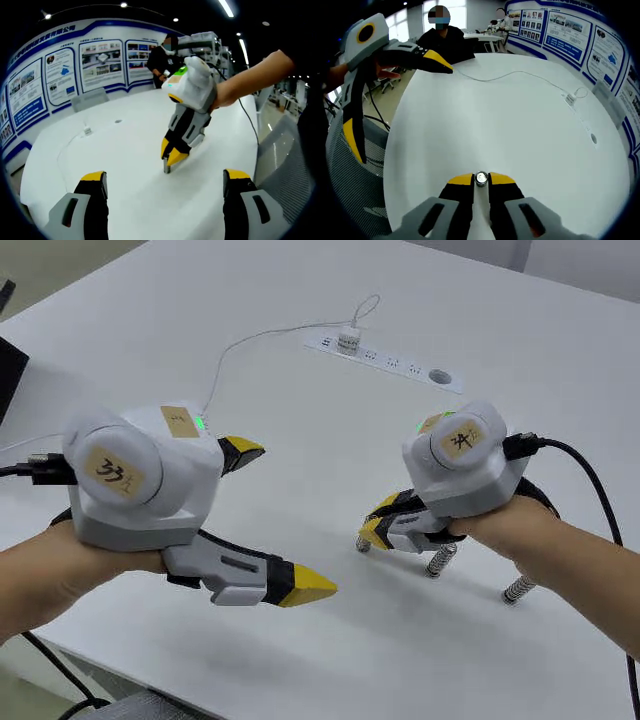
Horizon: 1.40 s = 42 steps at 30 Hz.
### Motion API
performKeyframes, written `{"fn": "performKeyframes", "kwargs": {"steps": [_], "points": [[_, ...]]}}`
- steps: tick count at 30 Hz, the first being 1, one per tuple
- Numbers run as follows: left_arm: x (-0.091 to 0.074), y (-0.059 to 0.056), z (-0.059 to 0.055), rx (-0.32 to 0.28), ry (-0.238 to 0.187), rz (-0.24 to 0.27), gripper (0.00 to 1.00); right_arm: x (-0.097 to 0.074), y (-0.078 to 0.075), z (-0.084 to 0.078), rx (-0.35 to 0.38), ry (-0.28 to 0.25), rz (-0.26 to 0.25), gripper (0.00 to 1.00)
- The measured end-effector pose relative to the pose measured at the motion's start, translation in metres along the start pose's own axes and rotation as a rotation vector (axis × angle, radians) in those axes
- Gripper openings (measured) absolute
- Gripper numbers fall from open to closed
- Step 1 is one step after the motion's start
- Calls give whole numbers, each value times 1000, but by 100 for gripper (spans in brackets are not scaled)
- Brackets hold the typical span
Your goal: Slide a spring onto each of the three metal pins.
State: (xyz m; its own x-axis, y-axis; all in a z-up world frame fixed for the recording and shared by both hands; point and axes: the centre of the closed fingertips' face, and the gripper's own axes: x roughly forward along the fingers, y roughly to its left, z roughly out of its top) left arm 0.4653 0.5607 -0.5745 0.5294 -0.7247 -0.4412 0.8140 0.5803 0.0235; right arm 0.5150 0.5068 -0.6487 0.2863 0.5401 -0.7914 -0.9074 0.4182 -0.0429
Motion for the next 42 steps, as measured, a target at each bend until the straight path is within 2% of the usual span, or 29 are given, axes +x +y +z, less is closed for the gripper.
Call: {"fn": "performKeyframes", "kwargs": {"steps": [10,20,25,28,32,35,37,39,42], "points": [[-2,-4,5,15,7,-9,98,-13,2,7,-11,-31,-15,14],[-3,-10,13,46,10,-14,98,-39,2,11,-1,-100,-59,17],[-5,-11,24,41,-16,-14,98,-55,0,11,5,-139,-97,19],[-7,-10,29,50,-21,-12,98,-68,-1,11,28,-183,-111,21],[-8,-9,31,60,-21,-7,98,-83,4,10,12,-211,-109,23],[-10,-7,35,59,-30,-5,99,-94,3,9,-13,-236,-138,26],[-12,-5,39,58,-34,-3,99,-100,-1,2,-55,-225,-165,30],[-16,-1,42,67,-37,5,99,-108,-6,-5,-40,-220,-186,31],[-20,4,49,66,-51,19,99,-121,-12,-9,25,-263,-220,32]]}}
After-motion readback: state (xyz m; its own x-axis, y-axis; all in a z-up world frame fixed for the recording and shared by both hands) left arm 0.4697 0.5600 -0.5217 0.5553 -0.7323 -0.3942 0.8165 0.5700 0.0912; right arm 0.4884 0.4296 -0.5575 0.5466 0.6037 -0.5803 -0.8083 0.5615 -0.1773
